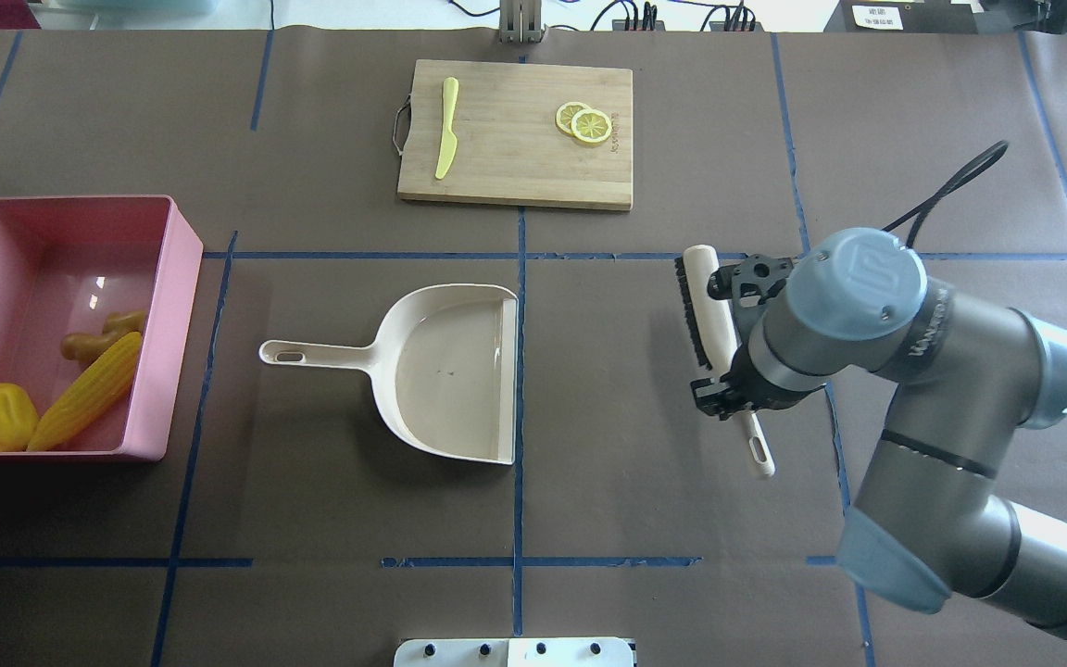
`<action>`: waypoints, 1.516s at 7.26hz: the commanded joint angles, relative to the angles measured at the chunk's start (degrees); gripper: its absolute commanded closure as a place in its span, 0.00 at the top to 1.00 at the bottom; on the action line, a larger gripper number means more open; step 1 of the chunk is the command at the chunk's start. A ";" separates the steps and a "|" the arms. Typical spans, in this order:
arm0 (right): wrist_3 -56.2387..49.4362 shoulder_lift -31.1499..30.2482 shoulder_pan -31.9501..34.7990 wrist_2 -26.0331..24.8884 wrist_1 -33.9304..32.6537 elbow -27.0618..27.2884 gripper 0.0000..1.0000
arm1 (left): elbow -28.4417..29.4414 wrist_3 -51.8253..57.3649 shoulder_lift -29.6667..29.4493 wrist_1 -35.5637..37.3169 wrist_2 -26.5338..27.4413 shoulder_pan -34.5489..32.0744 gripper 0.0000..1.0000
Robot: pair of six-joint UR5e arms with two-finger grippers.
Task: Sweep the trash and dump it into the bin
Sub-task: 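Carry the white-handled brush away from the dustpan with the right gripper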
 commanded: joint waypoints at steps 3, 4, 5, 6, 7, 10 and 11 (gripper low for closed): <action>-14.46 -22.88 11.14 5.93 8.81 4.40 0.00 | -0.49 0.30 0.46 0.88 -0.32 0.00 1.00; -14.37 -28.86 12.63 7.43 15.84 3.88 0.00 | -0.49 0.31 0.38 0.80 -0.41 0.08 1.00; -14.63 -30.31 16.21 10.75 16.69 2.14 0.00 | -0.58 0.31 0.37 0.80 -0.41 0.08 1.00; -15.07 -30.85 19.21 14.09 17.40 -0.75 0.00 | -0.75 0.39 0.37 0.80 -0.50 0.08 1.00; -18.03 -30.94 21.24 14.64 18.45 -3.65 0.00 | -0.76 0.39 0.37 0.80 -0.50 0.08 1.00; -20.96 -33.91 22.58 14.83 18.89 -5.79 0.00 | -1.11 0.39 0.29 0.71 -1.82 0.08 1.00; -20.97 -35.67 22.49 14.74 21.59 -6.92 0.02 | -1.54 0.39 0.37 0.80 -1.82 0.08 1.00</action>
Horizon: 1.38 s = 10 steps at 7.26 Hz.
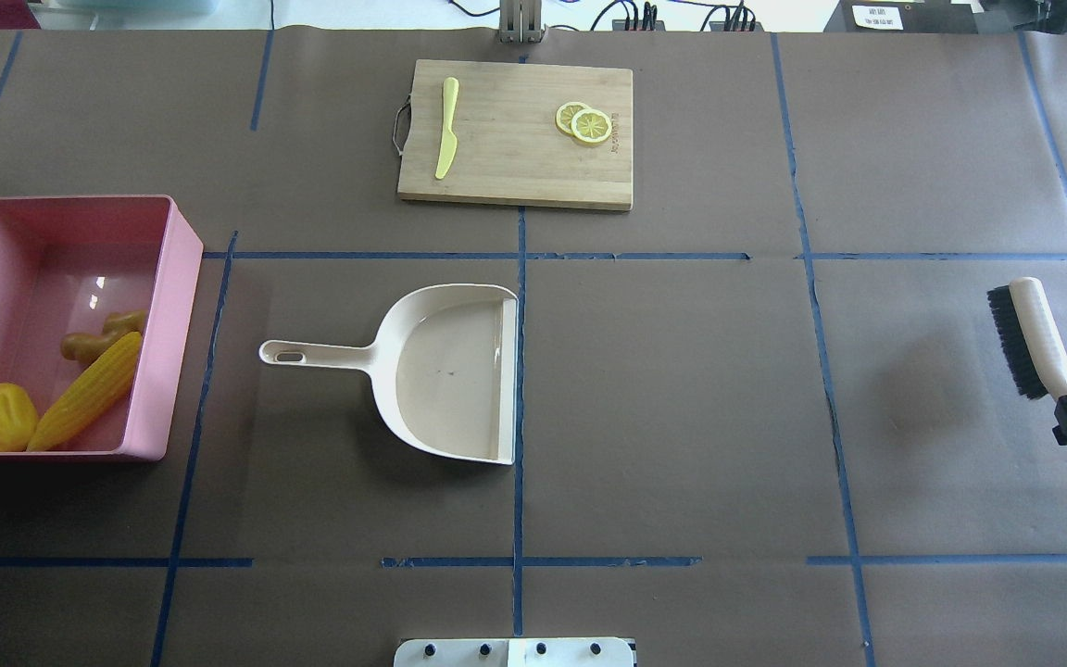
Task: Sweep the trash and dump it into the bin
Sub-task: 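Carry the white-handled brush away from the dustpan with the right gripper, then lower the brush onto the table and release it with the right gripper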
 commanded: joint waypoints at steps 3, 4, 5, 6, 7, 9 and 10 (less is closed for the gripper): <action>4.84 -2.41 -0.05 0.22 11.59 -4.99 0.05 | -0.38 0.00 0.03 -0.05 -0.10 0.00 1.00; 4.86 -2.24 -0.13 0.14 11.51 -5.34 0.13 | -0.38 0.00 0.03 -0.05 -0.10 0.00 1.00; 4.86 -1.97 -0.13 0.31 11.51 -5.34 0.28 | -0.38 0.00 0.03 0.04 -0.10 0.00 1.00; 4.86 -1.54 -0.13 0.31 11.51 -5.25 0.83 | -0.29 0.00 0.03 0.04 -0.10 0.00 1.00; 5.12 -1.27 -0.13 0.14 11.51 -4.90 1.00 | -0.29 0.00 0.03 0.04 -0.10 0.00 1.00; 3.90 -1.62 2.31 0.14 10.73 -2.02 1.00 | -0.29 0.00 0.12 0.04 -0.10 0.00 1.00; 0.41 -2.14 3.63 1.44 10.55 -1.65 1.00 | -0.29 0.00 0.12 0.04 -0.10 0.00 1.00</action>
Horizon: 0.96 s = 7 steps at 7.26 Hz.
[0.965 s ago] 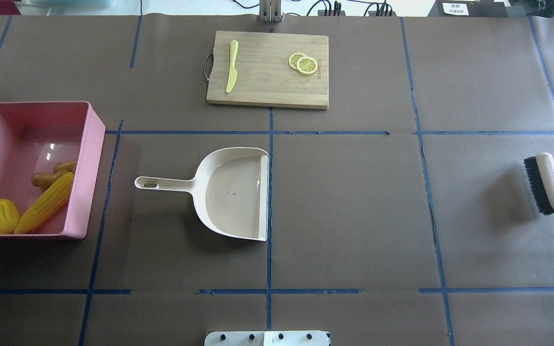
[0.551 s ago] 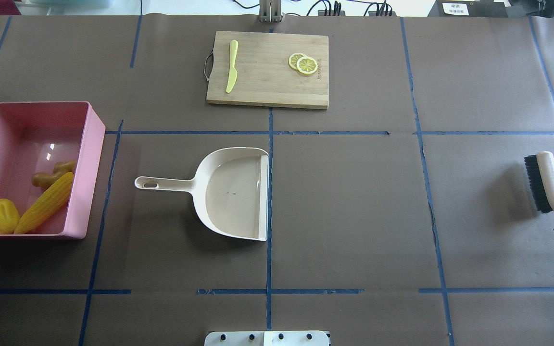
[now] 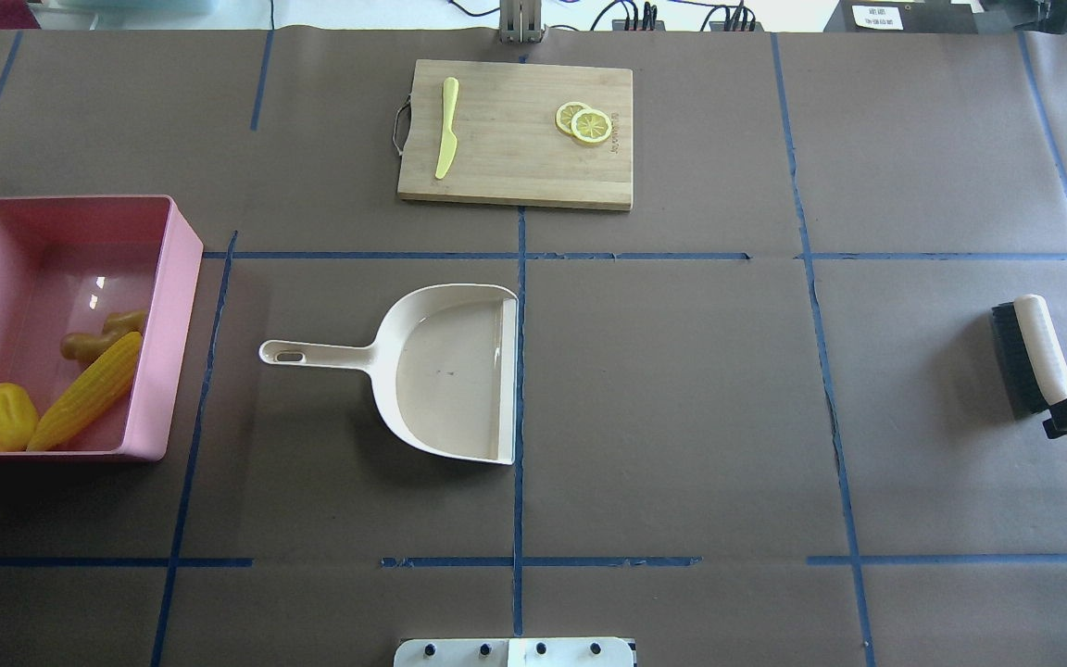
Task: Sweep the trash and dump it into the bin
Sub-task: 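Lower the brush onto the table and release it with the right gripper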
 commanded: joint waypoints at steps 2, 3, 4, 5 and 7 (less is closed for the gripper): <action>-23.32 0.10 12.90 1.64 -12.41 1.28 1.00 | 0.00 0.00 0.02 0.00 0.09 0.00 1.00; -34.06 2.28 19.93 1.55 -20.85 1.55 1.00 | 0.18 0.00 0.02 0.09 0.00 0.00 1.00; -43.48 5.78 26.53 1.38 -30.25 1.55 1.00 | 0.53 0.00 0.10 0.17 0.09 0.00 1.00; -48.79 9.12 31.29 0.86 -37.91 1.47 1.00 | 0.44 0.00 0.10 0.18 0.09 0.00 1.00; -48.77 8.81 35.20 0.68 -40.10 1.73 1.00 | 0.27 0.00 0.10 0.18 0.26 0.00 1.00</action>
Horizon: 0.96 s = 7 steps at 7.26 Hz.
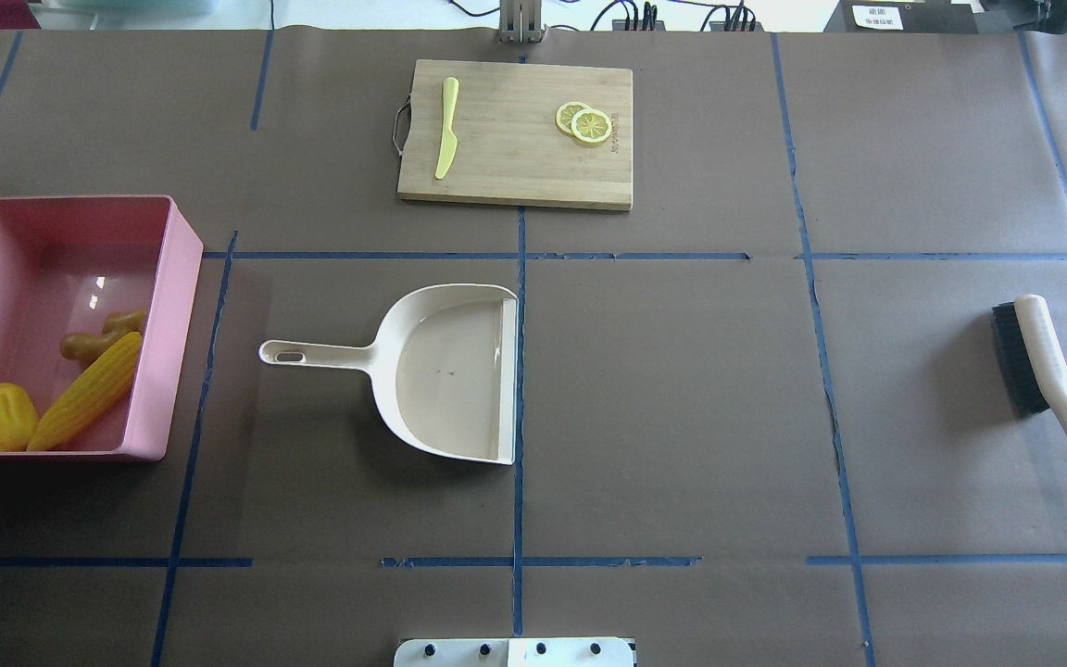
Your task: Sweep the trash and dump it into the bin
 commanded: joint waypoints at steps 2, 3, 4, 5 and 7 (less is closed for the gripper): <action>0.21 -3.29 2.58 0.06 0.37 -0.20 1.00 | -0.17 0.00 0.09 0.00 -0.11 -0.09 1.00; 0.83 -3.29 2.58 0.14 0.47 -0.03 1.00 | -0.35 0.00 0.62 0.00 -0.11 -0.09 1.00; 2.14 -3.12 2.05 0.14 0.56 -0.03 1.00 | -0.79 0.09 1.75 -0.17 -0.11 0.00 1.00; 2.24 -3.03 1.79 0.06 0.56 -0.11 1.00 | -0.88 0.09 1.76 -0.35 0.15 0.09 1.00; 2.59 -3.03 0.91 0.32 1.95 -0.20 1.00 | -0.62 0.00 1.85 -0.26 0.24 0.09 1.00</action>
